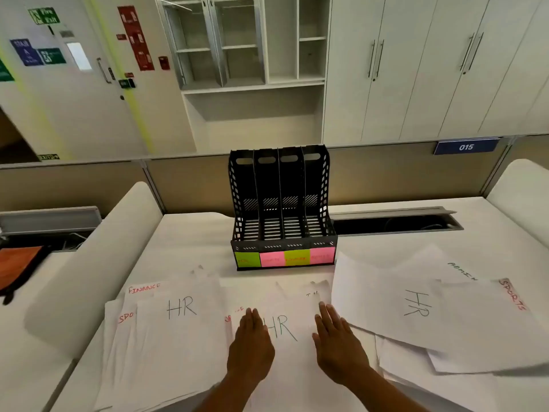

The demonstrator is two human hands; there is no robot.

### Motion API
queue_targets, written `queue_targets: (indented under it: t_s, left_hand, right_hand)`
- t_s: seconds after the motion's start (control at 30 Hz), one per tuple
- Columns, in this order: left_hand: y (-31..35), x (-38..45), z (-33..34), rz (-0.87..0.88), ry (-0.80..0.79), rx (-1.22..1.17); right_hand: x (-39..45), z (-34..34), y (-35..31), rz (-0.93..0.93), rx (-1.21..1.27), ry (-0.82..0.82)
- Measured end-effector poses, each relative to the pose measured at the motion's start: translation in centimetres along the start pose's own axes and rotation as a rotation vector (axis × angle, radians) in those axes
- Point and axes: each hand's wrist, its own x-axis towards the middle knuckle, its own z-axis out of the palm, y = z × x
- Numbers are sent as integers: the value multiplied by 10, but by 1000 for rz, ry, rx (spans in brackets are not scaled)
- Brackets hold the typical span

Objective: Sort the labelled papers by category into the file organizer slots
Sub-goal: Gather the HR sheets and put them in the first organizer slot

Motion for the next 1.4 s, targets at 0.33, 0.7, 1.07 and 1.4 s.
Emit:
queue_targets:
  t_s: [0.33,0.7,1.07,1.4]
  left_hand:
    - [-8,-14,21,-267,-224,-145]
    - [-1,-11,13,-354,-51,-521]
    - [-13,-12,10,-389,-9,-722]
    - [-22,-12,17,-459,73,-562]
  right_hand:
    - [-14,24,10,46,-10,-250]
    - [-14,25,6,105,75,-189]
    - [-5,18,18,421,539,104]
    - [-3,18,20,327,577,151]
